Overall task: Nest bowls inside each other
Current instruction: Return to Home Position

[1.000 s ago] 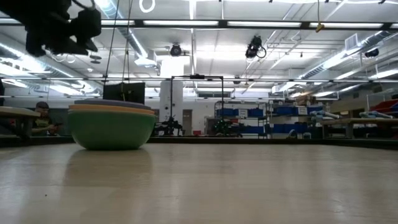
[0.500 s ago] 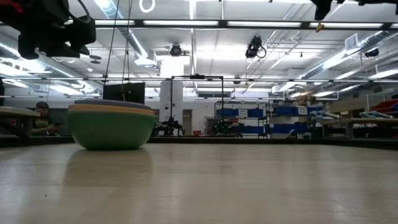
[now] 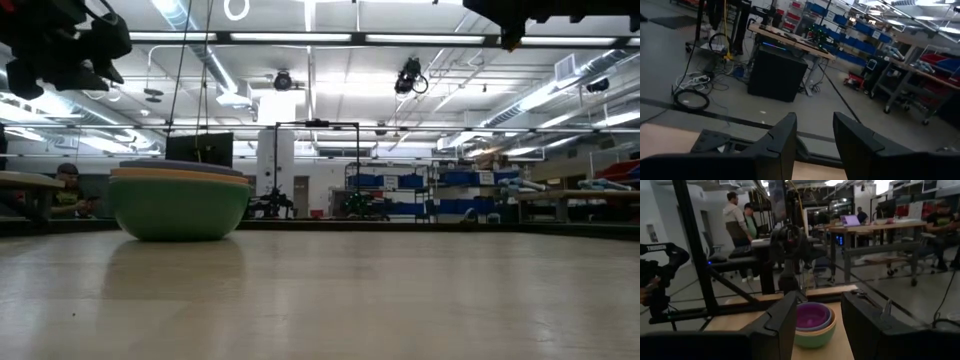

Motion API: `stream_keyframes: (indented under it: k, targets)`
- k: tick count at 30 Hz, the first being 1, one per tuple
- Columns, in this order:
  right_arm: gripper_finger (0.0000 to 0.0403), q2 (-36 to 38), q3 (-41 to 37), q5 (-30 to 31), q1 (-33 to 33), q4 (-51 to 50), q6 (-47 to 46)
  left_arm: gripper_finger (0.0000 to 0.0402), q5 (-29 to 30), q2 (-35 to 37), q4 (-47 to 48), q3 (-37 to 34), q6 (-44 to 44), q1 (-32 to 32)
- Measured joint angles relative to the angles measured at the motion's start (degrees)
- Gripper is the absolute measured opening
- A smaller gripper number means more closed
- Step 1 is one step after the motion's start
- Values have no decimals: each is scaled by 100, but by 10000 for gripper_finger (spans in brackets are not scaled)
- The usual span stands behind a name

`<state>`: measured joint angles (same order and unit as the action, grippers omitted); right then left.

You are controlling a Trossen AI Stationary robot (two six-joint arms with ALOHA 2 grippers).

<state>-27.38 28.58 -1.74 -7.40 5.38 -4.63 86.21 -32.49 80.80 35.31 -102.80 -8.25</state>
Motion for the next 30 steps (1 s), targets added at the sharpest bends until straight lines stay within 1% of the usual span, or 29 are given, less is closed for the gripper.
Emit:
stream_keyframes:
  k: [4, 10, 12, 15, 18, 20, 22, 24, 27, 30]
  targets:
    - [145, 0, 0, 2, 2, -250, -98, 138, -68, 257, 171, 0, -408, 0]
    - [143, 0, 0, 2, 7, -392, -110, 138, -214, 454, 380, -39, -420, -4]
    - [143, 0, 0, -5, 7, -392, -42, 138, -245, 490, 346, -226, -434, -4]
    - [144, 0, 0, -70, 7, -392, 17, 138, -455, 580, 144, -645, -765, -15]
    - [144, 0, 0, -94, 11, -392, 19, 138, -775, 642, -245, -1152, -869, -115]
    - [143, 0, 0, -94, 11, -391, 22, 138, -910, 641, -718, -1481, -868, -222]
    - [142, -1, 0, -94, 13, -390, 42, 138, -887, 641, -1274, -1754, -780, -359]
    - [142, -14, -32, -96, 15, -335, 54, 138, -845, 636, -1757, -1972, -484, -475]
    - [143, -13, -281, -98, 46, -39, 51, 138, -922, 595, -2026, -2012, -4, -593]
    - [142, -10, -601, -98, 106, 244, 16, 138, -877, 585, -2138, -2016, 165, -690]
